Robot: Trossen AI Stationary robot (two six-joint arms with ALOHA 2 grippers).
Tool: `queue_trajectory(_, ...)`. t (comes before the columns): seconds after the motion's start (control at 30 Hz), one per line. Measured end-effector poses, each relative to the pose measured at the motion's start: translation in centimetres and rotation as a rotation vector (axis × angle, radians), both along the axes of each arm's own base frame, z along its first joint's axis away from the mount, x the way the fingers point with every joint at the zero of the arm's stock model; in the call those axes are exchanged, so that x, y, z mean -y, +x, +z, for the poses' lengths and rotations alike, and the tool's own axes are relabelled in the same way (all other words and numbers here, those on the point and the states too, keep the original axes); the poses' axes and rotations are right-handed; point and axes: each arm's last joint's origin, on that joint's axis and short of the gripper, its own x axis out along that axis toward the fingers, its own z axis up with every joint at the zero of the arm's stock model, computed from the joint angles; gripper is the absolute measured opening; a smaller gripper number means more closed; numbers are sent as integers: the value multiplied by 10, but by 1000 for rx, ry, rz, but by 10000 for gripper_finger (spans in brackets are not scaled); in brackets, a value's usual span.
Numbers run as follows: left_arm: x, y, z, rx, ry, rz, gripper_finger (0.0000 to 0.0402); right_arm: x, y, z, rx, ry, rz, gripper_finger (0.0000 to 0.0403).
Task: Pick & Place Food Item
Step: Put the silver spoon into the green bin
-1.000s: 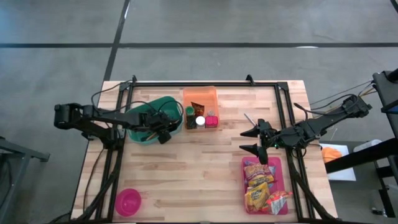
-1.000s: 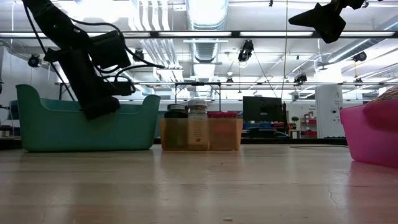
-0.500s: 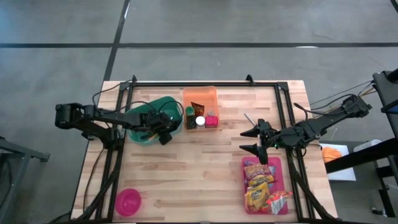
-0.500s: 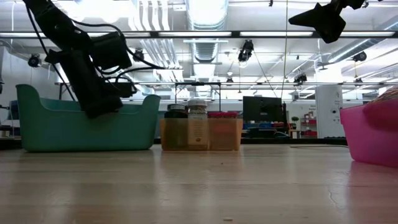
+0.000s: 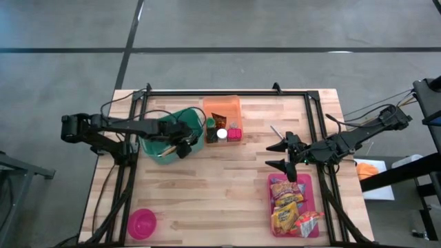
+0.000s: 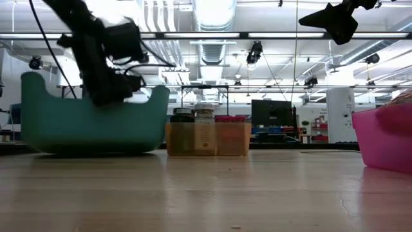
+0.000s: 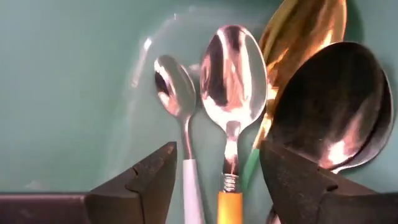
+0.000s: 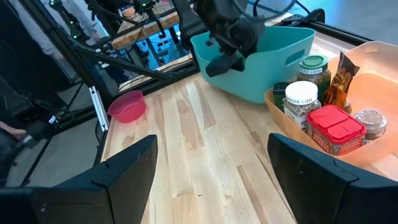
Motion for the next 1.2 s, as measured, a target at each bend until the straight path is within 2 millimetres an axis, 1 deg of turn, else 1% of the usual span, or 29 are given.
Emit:
queue_trajectory(0.2,2,14,39,-4,-27,23,234,0,0,0,0,0,-1,299)
queue_trajectory(0.37,12,28,70,56,-10,-32,234,0,0,0,0,0,0,299)
queue_trajectory(0.47,19,31,83,57,15,-56,234,0,0,0,0,0,0,299)
queue_trajectory(0.53,20,30,87,31,47,-57,234,0,0,0,0,0,0,299)
queue_trajectory(0.73,18,17,82,-105,105,-21,234,0,0,0,-2,-16,4,299)
queue_trajectory(0.87,19,14,77,-107,96,-16,234,0,0,0,-5,-58,17,299)
queue_trajectory(1.0,24,13,60,-77,-4,-39,234,0,0,0,-3,-57,16,299)
queue_trajectory(1.1,27,5,41,-129,-13,-47,234,0,0,0,-4,-57,16,299)
queue_trajectory(1.2,28,3,31,-105,-8,-18,234,0,0,0,-4,-57,16,299)
